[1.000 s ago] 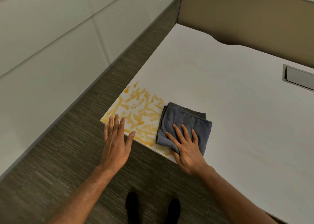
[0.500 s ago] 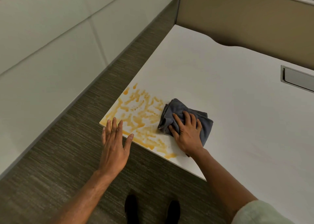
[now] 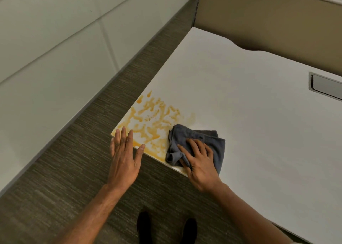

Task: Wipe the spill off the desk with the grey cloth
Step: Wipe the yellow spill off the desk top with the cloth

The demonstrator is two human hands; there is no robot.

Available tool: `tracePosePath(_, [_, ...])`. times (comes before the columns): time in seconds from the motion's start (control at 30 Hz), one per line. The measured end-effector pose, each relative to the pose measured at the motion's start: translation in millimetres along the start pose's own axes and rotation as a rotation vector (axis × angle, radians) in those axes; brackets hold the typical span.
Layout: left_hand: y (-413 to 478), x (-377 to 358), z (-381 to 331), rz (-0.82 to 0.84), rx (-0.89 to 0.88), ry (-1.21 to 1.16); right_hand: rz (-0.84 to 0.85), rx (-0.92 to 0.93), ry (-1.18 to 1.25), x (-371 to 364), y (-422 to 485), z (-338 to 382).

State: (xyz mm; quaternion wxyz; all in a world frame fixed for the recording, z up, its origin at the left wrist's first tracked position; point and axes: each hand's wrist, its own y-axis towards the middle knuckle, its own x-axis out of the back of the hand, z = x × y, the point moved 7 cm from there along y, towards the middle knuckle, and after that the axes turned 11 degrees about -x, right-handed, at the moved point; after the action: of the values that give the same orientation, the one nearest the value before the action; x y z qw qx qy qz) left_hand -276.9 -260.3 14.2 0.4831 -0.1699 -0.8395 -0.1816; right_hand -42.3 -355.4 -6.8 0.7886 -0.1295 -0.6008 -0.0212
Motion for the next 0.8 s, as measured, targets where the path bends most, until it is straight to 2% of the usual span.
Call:
tracePosePath(0.2, [2, 0, 11, -0.018, 0.001, 0.014, 0.018, -0.071, -0.036, -12, -12, -5])
tracePosePath(0.43, [2, 0, 21, -0.021, 0.027, 0.024, -0.012, -0.279, 0.023, -10, 45, 12])
tracePosePath(0.6, [0, 3, 30, -0.043, 0.042, 0.015, 0.039, -0.135, -0.034, -16, 68, 53])
tracePosePath(0.8, [-1, 7, 35, -0.044, 0.057, 0.024, 0.047, -0.006, -0.016, -33, 20, 67])
